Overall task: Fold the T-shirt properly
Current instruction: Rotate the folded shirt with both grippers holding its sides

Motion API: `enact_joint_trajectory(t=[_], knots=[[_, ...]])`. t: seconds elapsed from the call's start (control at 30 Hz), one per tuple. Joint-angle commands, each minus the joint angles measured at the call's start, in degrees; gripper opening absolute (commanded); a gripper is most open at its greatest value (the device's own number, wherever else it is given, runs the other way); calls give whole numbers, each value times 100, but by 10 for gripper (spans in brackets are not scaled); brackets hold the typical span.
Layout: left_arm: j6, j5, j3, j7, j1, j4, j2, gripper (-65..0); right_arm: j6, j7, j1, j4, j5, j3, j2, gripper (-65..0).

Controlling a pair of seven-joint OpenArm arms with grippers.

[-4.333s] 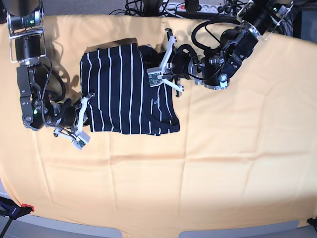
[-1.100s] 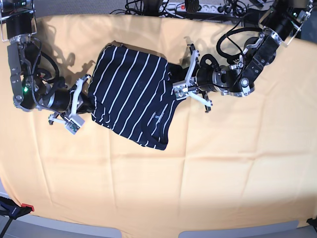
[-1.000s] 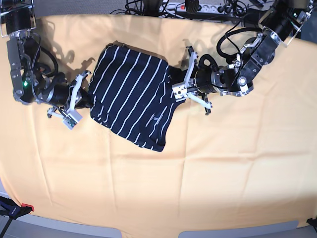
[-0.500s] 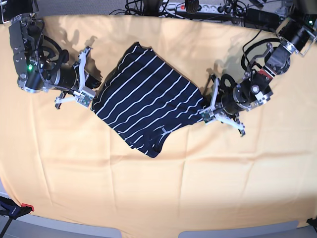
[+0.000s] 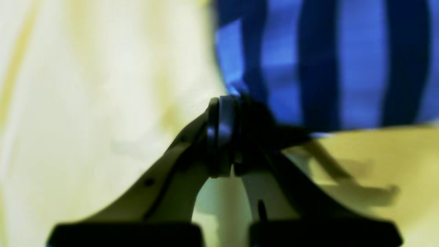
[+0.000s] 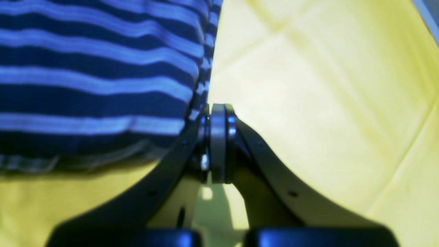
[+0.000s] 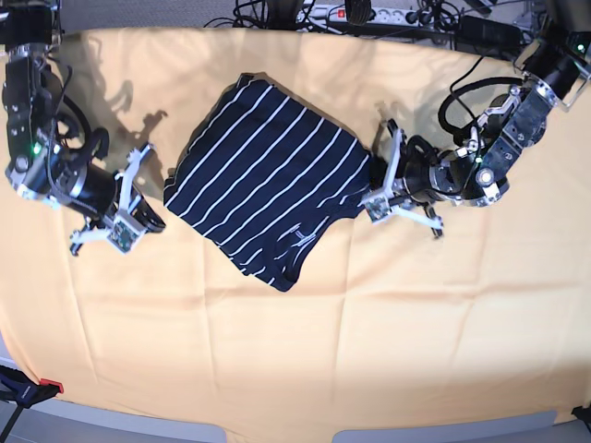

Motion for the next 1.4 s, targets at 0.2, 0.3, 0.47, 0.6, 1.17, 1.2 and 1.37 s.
enact_joint_trajectory(t=[0.2, 0.3, 0.47, 0.6, 1.17, 1.2, 1.37], knots=[[-1529, -1274, -55, 116, 247, 131, -70, -650, -14, 98, 1283, -1456, 131, -890, 0, -650], [-1529, -1217, -55, 181, 509, 131, -68, -650, -14, -57, 1580, -1801, 164, -1207, 4, -650], [-1529, -721, -55, 332, 758, 131, -72, -650, -14, -369, 1613, -1814, 597, -1427, 4, -650], [-1113, 793, -55, 118, 721, 131, -76, -650, -14, -361, 1609, -1814, 592, -1427, 4, -650], [11, 953, -55, -157, 302, 1016, -74, -650, -14, -378, 1596, -1814, 586, -1425, 9, -650], [-186, 730, -55, -72, 299, 1075, -74, -650, -14, -378, 1596, -1814, 588, -1425, 13, -650], [-778, 120, -55, 63, 299, 1196, -90, -650, -14, -378, 1596, -1814, 590, -1425, 22, -650]])
